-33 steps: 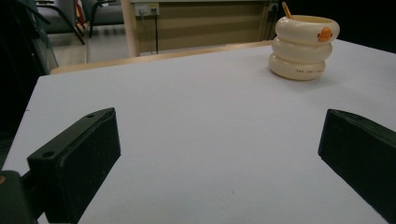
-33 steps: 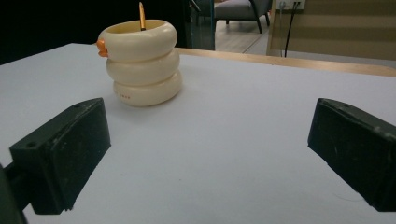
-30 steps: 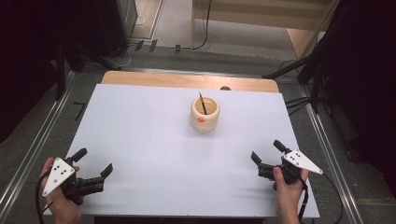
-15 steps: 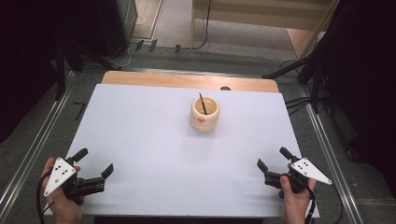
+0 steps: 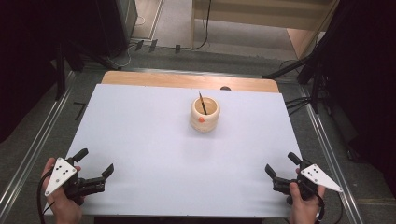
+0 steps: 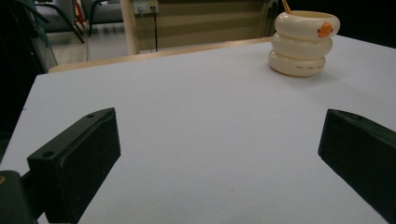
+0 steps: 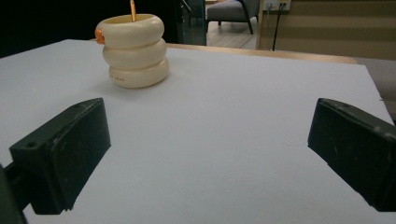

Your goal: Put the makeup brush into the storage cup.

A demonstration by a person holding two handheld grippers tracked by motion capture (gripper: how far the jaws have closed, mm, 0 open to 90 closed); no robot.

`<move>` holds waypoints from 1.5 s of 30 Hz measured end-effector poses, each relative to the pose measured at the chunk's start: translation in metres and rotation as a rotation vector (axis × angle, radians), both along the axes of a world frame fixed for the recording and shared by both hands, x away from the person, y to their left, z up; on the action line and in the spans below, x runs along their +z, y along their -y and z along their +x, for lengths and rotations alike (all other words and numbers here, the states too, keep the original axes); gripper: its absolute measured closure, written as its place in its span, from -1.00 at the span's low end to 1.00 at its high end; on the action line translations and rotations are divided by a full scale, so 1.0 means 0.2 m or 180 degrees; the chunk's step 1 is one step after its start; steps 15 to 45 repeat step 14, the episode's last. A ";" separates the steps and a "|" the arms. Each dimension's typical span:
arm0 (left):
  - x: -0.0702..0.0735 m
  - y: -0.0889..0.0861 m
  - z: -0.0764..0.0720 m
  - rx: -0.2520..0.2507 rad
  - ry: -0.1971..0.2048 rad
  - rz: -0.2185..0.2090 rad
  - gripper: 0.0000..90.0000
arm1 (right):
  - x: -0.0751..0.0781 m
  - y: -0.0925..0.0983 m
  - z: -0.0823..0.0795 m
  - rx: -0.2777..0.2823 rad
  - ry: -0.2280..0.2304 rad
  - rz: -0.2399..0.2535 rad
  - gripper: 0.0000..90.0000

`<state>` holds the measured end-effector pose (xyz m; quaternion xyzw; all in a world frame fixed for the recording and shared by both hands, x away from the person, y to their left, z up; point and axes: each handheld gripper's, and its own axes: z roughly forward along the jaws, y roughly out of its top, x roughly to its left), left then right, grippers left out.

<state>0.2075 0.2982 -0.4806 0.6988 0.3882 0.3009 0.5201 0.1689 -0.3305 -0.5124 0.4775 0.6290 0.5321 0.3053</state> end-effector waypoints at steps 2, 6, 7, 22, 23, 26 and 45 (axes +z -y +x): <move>0.00 0.00 0.00 0.0005 0.0004 0.0000 -1.00 | 0.00 0.02 -0.02 -0.0008 0.0018 -0.0048 -1.00; 0.00 -0.01 0.00 0.0013 0.0011 -0.0003 -1.00 | 0.01 0.05 -0.05 0.0015 0.0043 0.0038 -1.00; 0.00 -0.01 0.00 0.0013 0.0018 -0.0010 -1.00 | 0.01 0.06 -0.05 0.0017 0.0049 0.0055 -1.00; 0.01 0.00 0.00 0.0015 0.0030 -0.0007 -1.00 | 0.01 0.06 -0.05 0.0012 0.0055 0.0082 -1.00; 0.01 0.00 0.00 0.0015 0.0030 -0.0007 -1.00 | 0.01 0.06 -0.05 0.0012 0.0055 0.0082 -1.00; 0.01 0.00 0.00 0.0015 0.0030 -0.0007 -1.00 | 0.01 0.06 -0.05 0.0012 0.0055 0.0082 -1.00; 0.01 0.00 0.00 0.0015 0.0030 -0.0007 -1.00 | 0.01 0.06 -0.05 0.0012 0.0055 0.0082 -1.00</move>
